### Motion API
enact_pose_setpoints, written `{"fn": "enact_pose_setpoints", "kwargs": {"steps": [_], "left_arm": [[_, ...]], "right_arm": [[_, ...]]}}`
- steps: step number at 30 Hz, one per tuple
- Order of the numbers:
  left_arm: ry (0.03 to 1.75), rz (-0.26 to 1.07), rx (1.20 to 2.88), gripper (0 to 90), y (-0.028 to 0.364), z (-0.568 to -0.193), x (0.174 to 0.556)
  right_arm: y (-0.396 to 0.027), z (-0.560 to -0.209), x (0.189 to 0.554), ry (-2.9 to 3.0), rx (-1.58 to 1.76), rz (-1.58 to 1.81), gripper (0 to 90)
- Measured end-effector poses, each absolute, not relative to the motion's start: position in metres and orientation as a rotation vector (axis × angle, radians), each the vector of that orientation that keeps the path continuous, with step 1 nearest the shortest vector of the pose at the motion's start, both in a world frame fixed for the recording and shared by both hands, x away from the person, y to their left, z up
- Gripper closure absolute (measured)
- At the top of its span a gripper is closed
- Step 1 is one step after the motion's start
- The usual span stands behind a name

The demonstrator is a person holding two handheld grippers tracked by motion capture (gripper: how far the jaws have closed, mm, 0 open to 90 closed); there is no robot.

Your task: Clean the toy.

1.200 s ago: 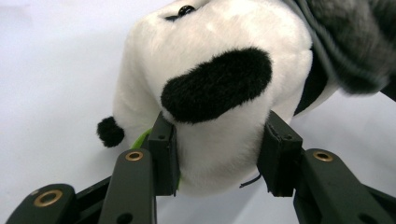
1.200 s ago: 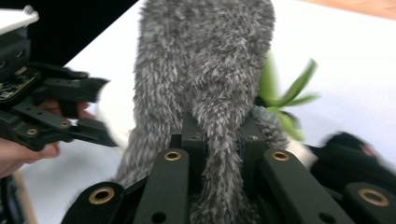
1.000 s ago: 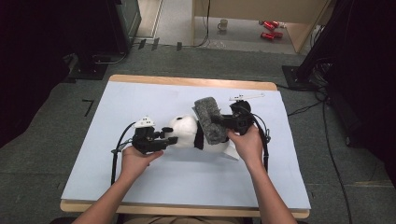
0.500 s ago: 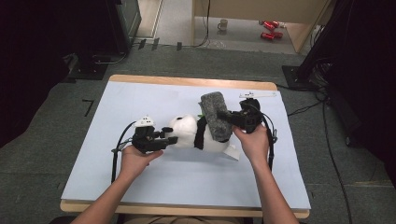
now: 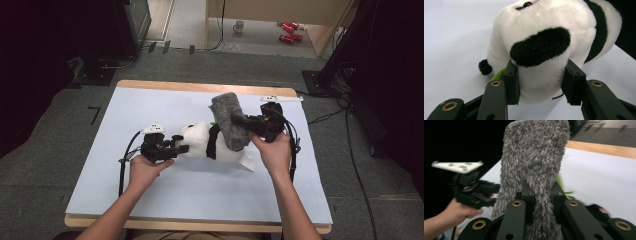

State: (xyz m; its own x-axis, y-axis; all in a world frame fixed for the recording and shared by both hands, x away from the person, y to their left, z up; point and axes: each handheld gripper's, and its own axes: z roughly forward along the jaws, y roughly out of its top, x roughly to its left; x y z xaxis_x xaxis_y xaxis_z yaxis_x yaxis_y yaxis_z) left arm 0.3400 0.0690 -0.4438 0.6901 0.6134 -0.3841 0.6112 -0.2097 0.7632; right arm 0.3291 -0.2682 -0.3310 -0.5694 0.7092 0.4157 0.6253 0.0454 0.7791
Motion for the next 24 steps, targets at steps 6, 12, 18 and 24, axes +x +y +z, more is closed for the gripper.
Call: {"fn": "enact_pose_setpoints", "kwargs": {"steps": [6,12,18,24], "left_arm": [[0.971,-0.007,1.883,55.3,0.07,-0.443,0.342],[0.97,-0.028,1.874,55.3,0.07,-0.443,0.345],[0.968,-0.037,1.861,55.3,0.07,-0.443,0.346],[0.953,-0.03,1.867,55.3,0.068,-0.442,0.344]], "right_arm": [[-0.232,-0.341,0.324,2.342,1.352,1.548,79.3],[-0.235,-0.376,0.333,2.396,1.395,1.4,79.4],[-0.258,-0.373,0.337,2.315,1.445,1.396,79.4],[-0.278,-0.372,0.341,2.243,1.491,1.393,79.5]]}}
